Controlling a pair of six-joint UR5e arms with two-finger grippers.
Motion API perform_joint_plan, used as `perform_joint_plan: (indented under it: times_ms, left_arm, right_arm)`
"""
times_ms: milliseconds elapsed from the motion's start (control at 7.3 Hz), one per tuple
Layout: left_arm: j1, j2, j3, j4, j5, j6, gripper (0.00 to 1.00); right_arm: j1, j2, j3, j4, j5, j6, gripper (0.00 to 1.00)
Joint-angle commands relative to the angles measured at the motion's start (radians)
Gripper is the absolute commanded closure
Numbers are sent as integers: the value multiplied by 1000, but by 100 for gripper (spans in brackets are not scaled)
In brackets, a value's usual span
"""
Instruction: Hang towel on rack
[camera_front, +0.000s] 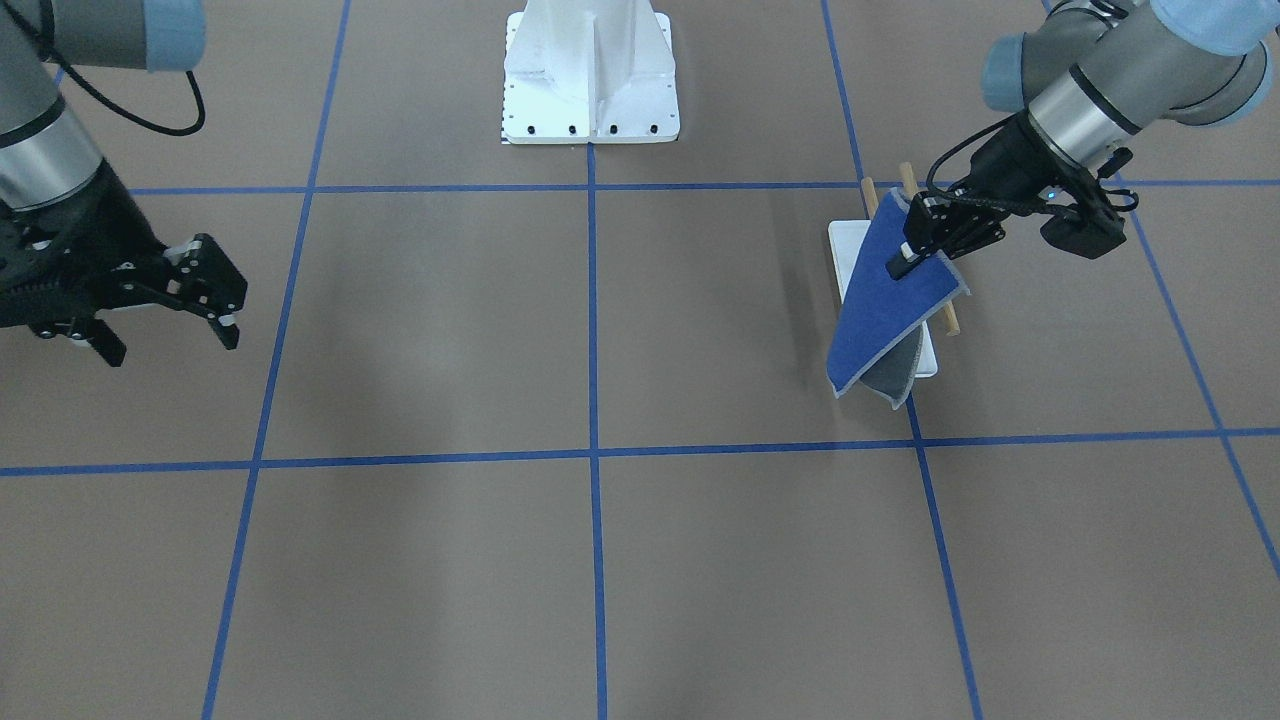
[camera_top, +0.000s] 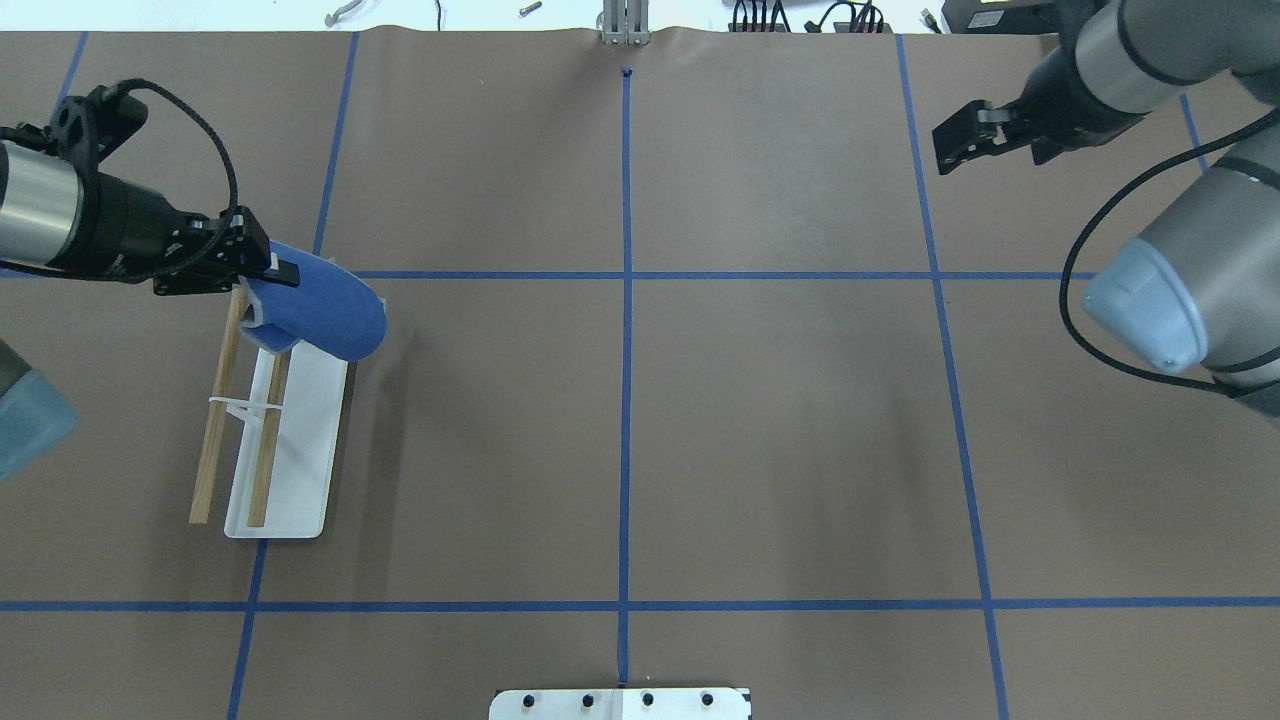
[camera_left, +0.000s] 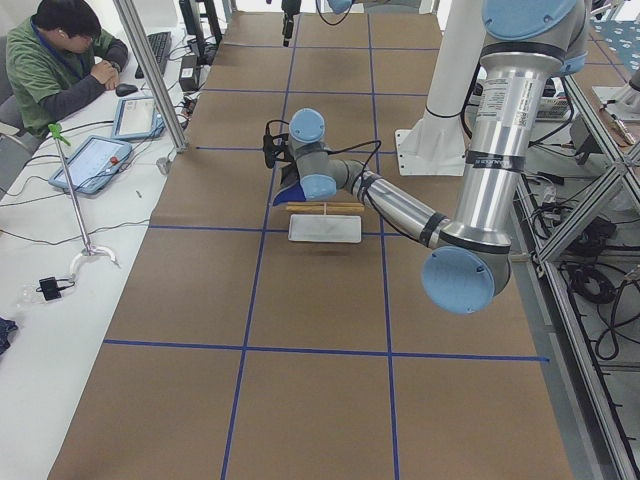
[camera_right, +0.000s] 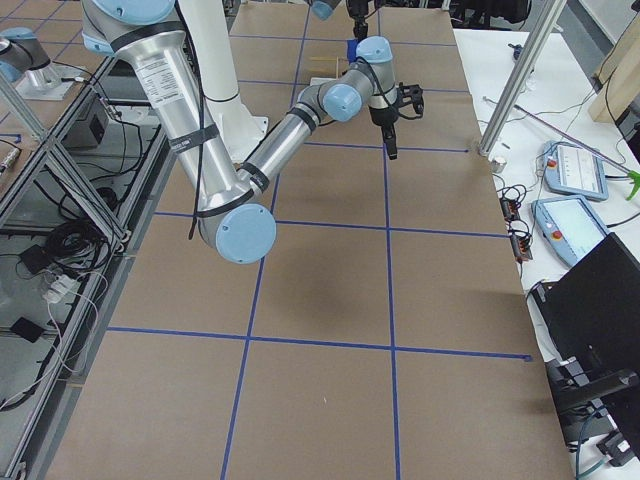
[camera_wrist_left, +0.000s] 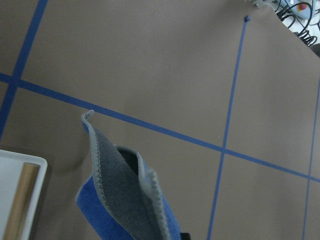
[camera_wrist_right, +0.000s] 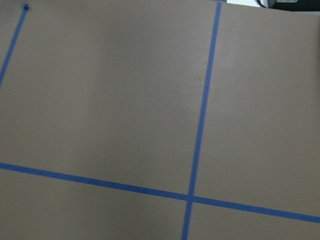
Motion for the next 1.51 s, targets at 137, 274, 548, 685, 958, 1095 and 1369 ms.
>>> perform_joint_plan:
  times_ms: [137,274,548,685,958,1095,1369]
  left_arm:
    - [0,103,5,0,-1,228,100]
    - [-6,108,19,2,-1,266,100]
    - [-26,110,50,2,-3,332,100]
    - [-51,110,53,8,-12,351,100]
    - [-91,110,90,3,-78,396,100]
    - [-85,107,102,3,-69,394,98]
    - [-85,103,117,-3,-52,397,1]
  right_arm:
    - [131,-93,-67,4,64,-283,0]
    - [148,-107,-75,4,64,-324,0]
    - [150,-110,-75,4,64,-327,0]
    - [152,-110,-75,4,64,-327,0]
    - [152,-110,-75,4,64,-327,0]
    - [153,-113,-75,4,64,-327,0]
    - [158,-129,-75,4,102,-327,0]
